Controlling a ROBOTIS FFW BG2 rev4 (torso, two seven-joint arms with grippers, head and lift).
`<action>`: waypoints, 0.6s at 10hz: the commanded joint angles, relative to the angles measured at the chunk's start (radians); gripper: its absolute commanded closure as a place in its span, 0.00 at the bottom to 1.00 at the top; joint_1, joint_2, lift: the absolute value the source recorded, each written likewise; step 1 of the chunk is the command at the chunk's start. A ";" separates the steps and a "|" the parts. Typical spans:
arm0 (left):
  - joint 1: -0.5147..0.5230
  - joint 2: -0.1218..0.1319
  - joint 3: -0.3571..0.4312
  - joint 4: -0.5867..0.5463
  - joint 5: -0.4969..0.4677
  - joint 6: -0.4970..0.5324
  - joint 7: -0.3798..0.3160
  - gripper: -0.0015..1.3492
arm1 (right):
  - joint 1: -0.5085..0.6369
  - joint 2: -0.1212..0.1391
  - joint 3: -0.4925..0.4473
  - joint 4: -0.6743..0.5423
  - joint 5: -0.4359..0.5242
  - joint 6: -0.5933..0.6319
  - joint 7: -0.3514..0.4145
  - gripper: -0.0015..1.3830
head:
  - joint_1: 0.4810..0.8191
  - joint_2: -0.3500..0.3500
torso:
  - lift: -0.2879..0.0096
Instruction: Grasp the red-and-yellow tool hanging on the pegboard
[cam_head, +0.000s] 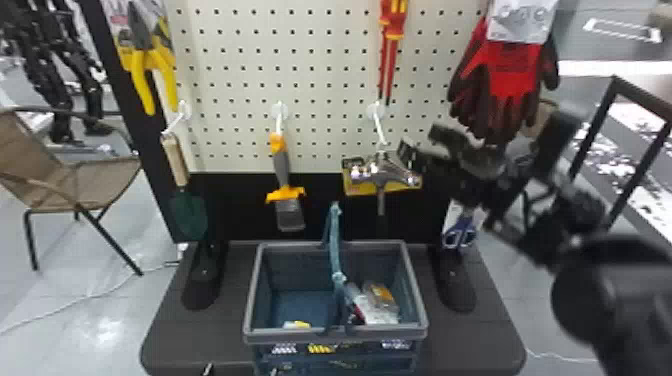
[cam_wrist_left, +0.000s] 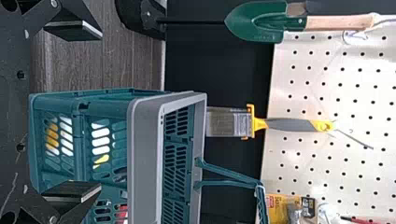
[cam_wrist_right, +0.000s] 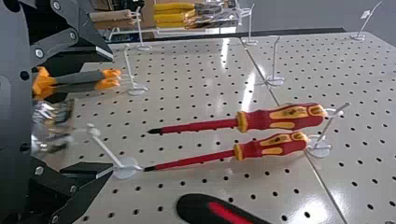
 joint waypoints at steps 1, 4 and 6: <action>-0.011 0.009 -0.014 0.005 0.004 0.008 0.000 0.12 | -0.118 -0.053 0.029 0.004 -0.050 0.042 -0.003 0.31 | 0.20 0.50 | 0.63; -0.028 0.010 -0.026 0.014 0.004 0.017 0.000 0.12 | -0.328 -0.140 0.127 0.087 -0.130 0.065 -0.016 0.31 | 0.20 0.50 | 0.63; -0.048 0.018 -0.042 0.026 0.009 0.019 0.000 0.12 | -0.460 -0.162 0.230 0.204 -0.202 0.064 -0.019 0.31 | 0.20 0.50 | 0.63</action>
